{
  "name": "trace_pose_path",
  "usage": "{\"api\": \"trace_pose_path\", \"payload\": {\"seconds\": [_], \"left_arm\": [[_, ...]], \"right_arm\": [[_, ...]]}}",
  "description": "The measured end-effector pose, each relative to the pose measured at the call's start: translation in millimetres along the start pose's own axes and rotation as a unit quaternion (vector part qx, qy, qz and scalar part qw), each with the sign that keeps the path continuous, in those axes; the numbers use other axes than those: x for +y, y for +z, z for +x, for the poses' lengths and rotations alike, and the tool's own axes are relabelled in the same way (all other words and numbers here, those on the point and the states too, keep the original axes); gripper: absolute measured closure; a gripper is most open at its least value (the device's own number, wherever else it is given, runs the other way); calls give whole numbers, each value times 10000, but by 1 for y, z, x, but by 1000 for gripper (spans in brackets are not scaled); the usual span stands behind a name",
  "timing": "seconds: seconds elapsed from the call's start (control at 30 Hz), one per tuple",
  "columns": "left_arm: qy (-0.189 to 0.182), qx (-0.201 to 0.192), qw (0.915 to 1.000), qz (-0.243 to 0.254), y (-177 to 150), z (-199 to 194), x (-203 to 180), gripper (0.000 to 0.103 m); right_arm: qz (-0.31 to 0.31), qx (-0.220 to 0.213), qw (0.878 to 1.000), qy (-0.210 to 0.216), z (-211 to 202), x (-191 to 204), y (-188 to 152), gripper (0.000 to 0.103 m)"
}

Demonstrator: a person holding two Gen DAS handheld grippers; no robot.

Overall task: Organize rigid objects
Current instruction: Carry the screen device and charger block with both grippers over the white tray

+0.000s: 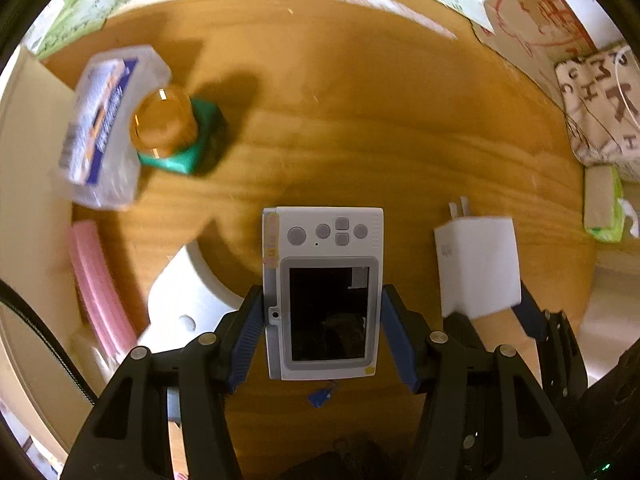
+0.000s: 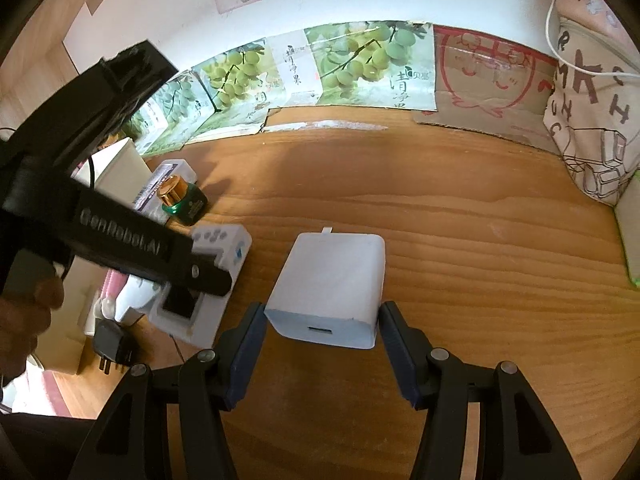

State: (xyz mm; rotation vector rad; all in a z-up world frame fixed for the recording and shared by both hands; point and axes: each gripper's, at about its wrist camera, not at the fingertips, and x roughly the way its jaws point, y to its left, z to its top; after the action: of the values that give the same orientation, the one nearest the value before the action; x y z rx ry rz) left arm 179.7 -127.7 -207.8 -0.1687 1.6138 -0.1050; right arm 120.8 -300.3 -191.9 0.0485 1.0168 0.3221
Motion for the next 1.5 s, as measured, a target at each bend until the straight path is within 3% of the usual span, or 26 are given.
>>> {"api": "trace_pose_path", "payload": {"seconds": [0.17, 0.47, 1.03, 1.3, 1.5], "left_arm": [[-136, 91, 9999, 30, -27, 1, 0, 42], [-127, -314, 9994, 7, -59, -27, 21, 42], [-201, -1134, 9932, 177, -63, -116, 61, 42], [-134, -1385, 9897, 346, -63, -144, 81, 42], [51, -1830, 9826, 325, -67, -174, 111, 42]], "right_arm": [[19, -58, 10000, -46, -12, 1, -6, 45], [-8, -76, 9999, -121, -29, 8, -15, 45], [-134, -277, 9995, -5, -53, 63, -23, 46], [-313, -655, 9971, 211, -64, 110, -14, 46], [-487, -909, 9943, 265, -66, 147, -10, 46]]}}
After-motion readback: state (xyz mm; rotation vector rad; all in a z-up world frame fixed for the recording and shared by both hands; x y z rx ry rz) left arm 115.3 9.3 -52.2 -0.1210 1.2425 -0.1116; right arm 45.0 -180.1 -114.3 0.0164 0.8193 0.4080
